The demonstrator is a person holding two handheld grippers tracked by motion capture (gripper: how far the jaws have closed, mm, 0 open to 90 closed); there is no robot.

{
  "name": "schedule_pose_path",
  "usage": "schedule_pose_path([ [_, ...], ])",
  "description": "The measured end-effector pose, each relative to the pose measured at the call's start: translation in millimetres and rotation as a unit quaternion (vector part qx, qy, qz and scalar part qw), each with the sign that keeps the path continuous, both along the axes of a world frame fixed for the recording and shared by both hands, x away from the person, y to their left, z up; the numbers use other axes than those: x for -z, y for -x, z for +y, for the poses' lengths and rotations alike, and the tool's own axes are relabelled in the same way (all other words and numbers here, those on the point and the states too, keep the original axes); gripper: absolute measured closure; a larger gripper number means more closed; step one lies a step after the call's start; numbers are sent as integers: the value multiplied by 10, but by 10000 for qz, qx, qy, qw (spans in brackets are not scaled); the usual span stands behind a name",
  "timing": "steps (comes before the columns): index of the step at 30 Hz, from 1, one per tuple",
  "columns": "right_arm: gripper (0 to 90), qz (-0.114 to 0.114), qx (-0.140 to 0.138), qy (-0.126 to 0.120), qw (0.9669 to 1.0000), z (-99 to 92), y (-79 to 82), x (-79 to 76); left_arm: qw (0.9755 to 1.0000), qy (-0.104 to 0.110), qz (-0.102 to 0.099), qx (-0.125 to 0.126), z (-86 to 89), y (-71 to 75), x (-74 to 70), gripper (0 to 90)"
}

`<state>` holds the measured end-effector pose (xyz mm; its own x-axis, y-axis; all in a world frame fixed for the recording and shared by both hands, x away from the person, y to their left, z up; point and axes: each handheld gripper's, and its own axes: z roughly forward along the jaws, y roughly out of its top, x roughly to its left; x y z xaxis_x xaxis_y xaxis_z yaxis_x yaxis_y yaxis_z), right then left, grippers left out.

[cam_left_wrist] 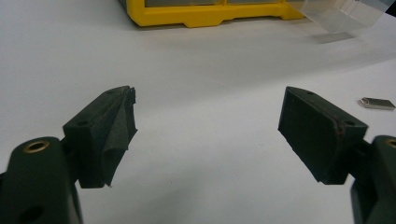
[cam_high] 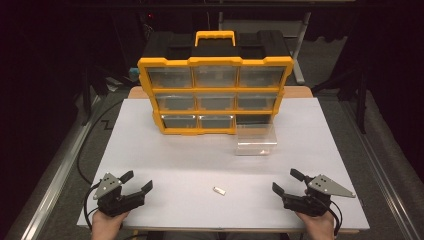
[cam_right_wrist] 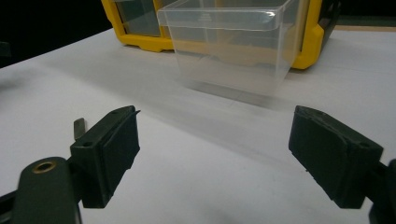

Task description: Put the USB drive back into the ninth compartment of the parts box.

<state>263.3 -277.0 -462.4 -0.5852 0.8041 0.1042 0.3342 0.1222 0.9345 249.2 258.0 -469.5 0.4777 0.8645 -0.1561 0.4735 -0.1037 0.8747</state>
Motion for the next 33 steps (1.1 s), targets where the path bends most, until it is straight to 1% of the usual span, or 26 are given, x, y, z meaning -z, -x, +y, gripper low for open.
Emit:
schedule_pose_path([
  [6, 167, 19, -53, -1, 10000, 54, -22, 5, 10000, 6, 7, 15, -5, -5, 2, 197],
  [7, 167, 26, -98, -10, 9999, 77, -33, 7, 10000, 0, 10, 23, -4, -7, 3, 197],
  [12, 167, 35, -146, 2, 9999, 121, -46, 9, 10000, 6, -2, 21, -9, 0, 3, 197],
  [17, 166, 69, -251, 33, 9997, 181, -75, 15, 10000, 5, 12, 22, -4, -6, 4, 197],
  [19, 160, 1, -239, 153, 9996, 201, -77, 16, 10000, 5, 7, 21, -7, -5, 4, 197],
  [21, 156, -106, -278, 185, 9994, 221, -73, 9, 10000, 5, 4, 22, -8, -3, 3, 197],
  [22, 156, -106, -278, 185, 9994, 221, -73, 9, 10000, 3, -1, 28, -8, -3, 3, 197],
  [23, 156, -166, -300, 223, 9992, 231, -73, 1, 10000, 10, -7, 25, -8, 0, 2, 198],
  [26, 156, -176, -332, 182, 9991, 237, -77, 4, 10000, 9, -9, 30, -9, -1, 3, 199],
  [29, 162, -168, -465, 90, 9987, 252, -98, 6, 10000, -11, -10, 55, -11, -4, 3, 199],
  [33, 168, -134, -533, 25, 9985, 283, -114, 8, 10000, -14, -11, 61, -15, -2, 4, 199],
])
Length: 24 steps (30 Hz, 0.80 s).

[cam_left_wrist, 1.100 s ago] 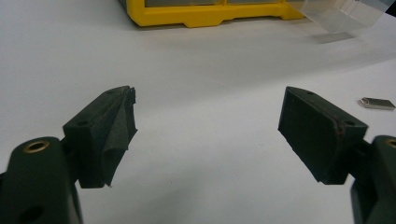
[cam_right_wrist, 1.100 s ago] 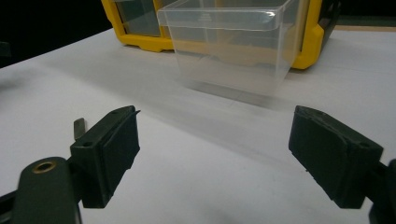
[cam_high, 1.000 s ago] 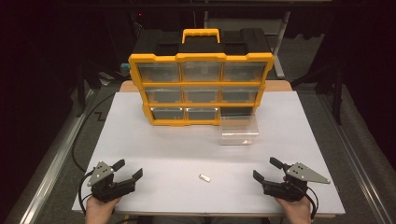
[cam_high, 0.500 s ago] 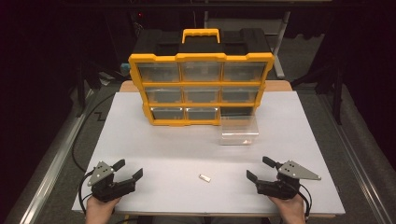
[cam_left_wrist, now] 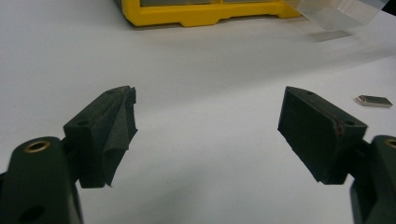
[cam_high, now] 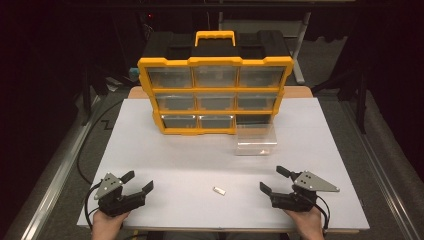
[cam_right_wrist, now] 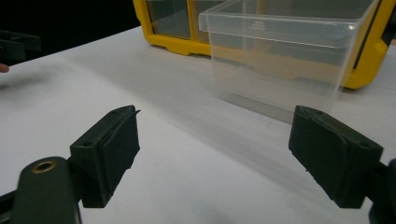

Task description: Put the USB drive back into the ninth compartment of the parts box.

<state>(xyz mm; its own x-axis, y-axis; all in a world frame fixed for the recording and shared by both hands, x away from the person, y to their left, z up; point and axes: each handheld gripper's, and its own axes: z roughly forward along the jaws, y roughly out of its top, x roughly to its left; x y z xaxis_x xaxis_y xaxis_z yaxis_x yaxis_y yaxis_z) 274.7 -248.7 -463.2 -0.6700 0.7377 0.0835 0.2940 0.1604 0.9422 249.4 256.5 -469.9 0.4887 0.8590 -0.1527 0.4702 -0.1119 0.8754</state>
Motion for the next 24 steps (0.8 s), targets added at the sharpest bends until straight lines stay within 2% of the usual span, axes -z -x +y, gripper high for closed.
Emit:
schedule_pose_path([
  [10, 194, 224, -248, 50, 9994, 191, -76, 28, 10000, 4, -8, 1, -1, 3, -1, 199],
  [24, 199, 283, -389, -41, 9988, 400, -136, 16, 10000, 4, -17, -4, -2, 8, -4, 198],
])
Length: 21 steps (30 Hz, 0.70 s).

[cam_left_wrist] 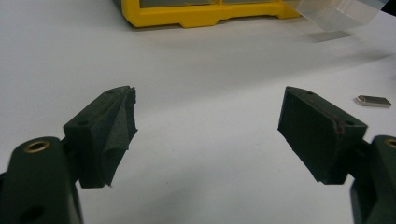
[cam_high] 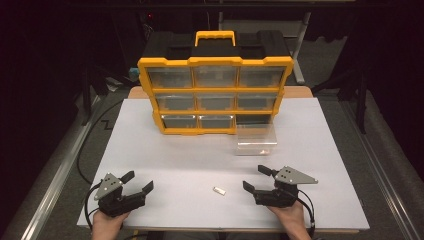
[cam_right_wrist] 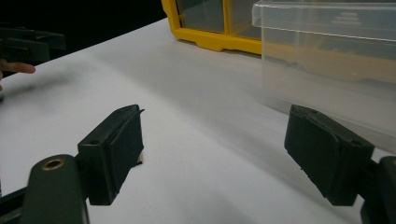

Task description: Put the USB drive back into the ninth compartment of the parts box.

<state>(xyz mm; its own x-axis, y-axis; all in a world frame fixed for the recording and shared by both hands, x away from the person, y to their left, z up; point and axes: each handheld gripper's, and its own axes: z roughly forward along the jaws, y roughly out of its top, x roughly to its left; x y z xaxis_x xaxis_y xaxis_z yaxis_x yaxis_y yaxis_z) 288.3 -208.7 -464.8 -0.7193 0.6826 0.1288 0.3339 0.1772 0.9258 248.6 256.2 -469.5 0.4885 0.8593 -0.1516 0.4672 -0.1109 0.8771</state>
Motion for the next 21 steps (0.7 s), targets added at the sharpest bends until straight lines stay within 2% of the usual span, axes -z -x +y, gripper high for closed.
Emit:
schedule_pose_path([
  [10, 198, 38, -18, -79, 10000, 124, -38, 2, 10000, -1, -6, 4, 0, 2, 0, 198],
  [12, 189, 108, -19, -149, 9998, 142, -56, 2, 10000, -2, -6, 3, 1, 1, 0, 198],
  [13, 178, 211, -41, -238, 9995, 167, -72, 2, 10000, -6, -5, 3, 1, 1, 1, 198],
  [15, 175, 219, -62, -245, 9994, 183, -79, 1, 10000, -3, -6, -4, 0, 3, 0, 198],
  [21, 182, 204, -181, -30, 9996, 374, -111, -18, 10000, -1, -17, -17, 4, 3, -1, 198],
])
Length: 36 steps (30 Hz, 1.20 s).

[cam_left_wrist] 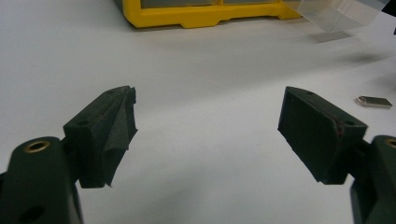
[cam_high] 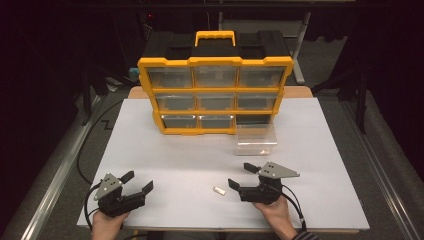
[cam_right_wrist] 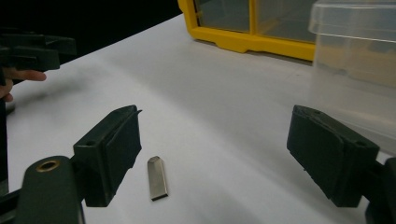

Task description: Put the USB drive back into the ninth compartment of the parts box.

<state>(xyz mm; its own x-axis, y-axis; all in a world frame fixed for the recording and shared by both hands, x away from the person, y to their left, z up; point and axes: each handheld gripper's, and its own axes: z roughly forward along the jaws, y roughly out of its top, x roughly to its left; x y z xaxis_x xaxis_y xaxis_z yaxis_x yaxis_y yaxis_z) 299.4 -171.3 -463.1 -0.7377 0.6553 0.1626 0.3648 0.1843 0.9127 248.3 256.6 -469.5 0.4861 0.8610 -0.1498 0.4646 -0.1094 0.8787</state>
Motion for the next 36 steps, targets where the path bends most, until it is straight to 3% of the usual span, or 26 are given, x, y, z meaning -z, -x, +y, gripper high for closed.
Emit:
schedule_pose_path([
  [8, 226, 123, -280, 177, 9994, 202, -70, -3, 10000, 4, -11, 14, 4, 7, -4, 198],
  [9, 264, 184, -389, 410, 9982, 276, -89, -10, 10000, 15, -10, 10, 7, 8, -4, 198],
  [10, 264, 184, -389, 410, 9982, 276, -89, -10, 10000, 15, -10, 10, 7, 8, -4, 198],
  [11, 300, 225, -486, 630, 9966, 335, -96, -26, 10000, 24, -9, 9, 10, 7, -3, 199],
  [14, 341, 294, -555, 788, 9949, 372, -103, -45, 10000, 33, -2, 4, 13, 7, -3, 198],
  [16, 399, 537, -666, 1113, 9901, 417, -126, -94, 10000, 31, -11, 6, 13, 8, -4, 198],
  [17, 399, 537, -666, 1113, 9901, 417, -126, -94, 10000, 27, -12, 9, 12, 9, -4, 198],
  [20, 435, 760, -783, 1535, 9821, 461, -153, -152, 10000, 18, -14, 19, 11, 7, -4, 198],
  [21, 443, 953, -894, 1842, 9742, 498, -177, -184, 10000, 18, -16, 20, 11, 8, -4, 199],
  [22, 445, 1075, -954, 2018, 9688, 518, -193, -200, 10000, 21, -19, 18, 10, 10, -6, 199],
  [23, 445, 1075, -954, 2018, 9688, 518, -193, -200, 10000, 21, -19, 18, 10, 10, -6, 198],
  [26, 468, 1449, -1072, 2348, 9552, 566, -239, -235, 10000, 19, -20, 20, 11, 10, -6, 199],
  [27, 488, 1624, -1118, 2485, 9484, 596, -262, -238, 10000, 20, -20, 21, 12, 10, -6, 198],
  [28, 488, 1624, -1118, 2485, 9484, 596, -262, -238, 10000, 21, -22, 22, 12, 10, -6, 198],
  [29, 516, 1689, -1161, 2628, 9428, 633, -271, -228, 10000, 20, -21, 23, 12, 10, -5, 198],
  [30, 516, 1689, -1161, 2628, 9428, 633, -271, -228, 10000, 20, -20, 23, 12, 9, -5, 198],
  [31, 539, 1728, -1217, 2801, 9364, 678, -275, -212, 10000, 18, -19, 26, 12, 8, -4, 198],
  [32, 551, 1744, -1255, 2879, 9332, 701, -276, -204, 10000, 18, -19, 26, 12, 8, -4, 198],
  [33, 551, 1744, -1255, 2879, 9332, 701, -276, -204, 10000, 15, -18, 26, 12, 8, -5, 198],
  [35, 584, 1786, -1284, 3092, 9252, 770, -273, -190, 10000, 15, -32, 22, 10, 11, -5, 199],
  [36, 584, 1786, -1284, 3092, 9252, 770, -273, -190, 10000, 15, -32, 22, 10, 11, -5, 200],
])
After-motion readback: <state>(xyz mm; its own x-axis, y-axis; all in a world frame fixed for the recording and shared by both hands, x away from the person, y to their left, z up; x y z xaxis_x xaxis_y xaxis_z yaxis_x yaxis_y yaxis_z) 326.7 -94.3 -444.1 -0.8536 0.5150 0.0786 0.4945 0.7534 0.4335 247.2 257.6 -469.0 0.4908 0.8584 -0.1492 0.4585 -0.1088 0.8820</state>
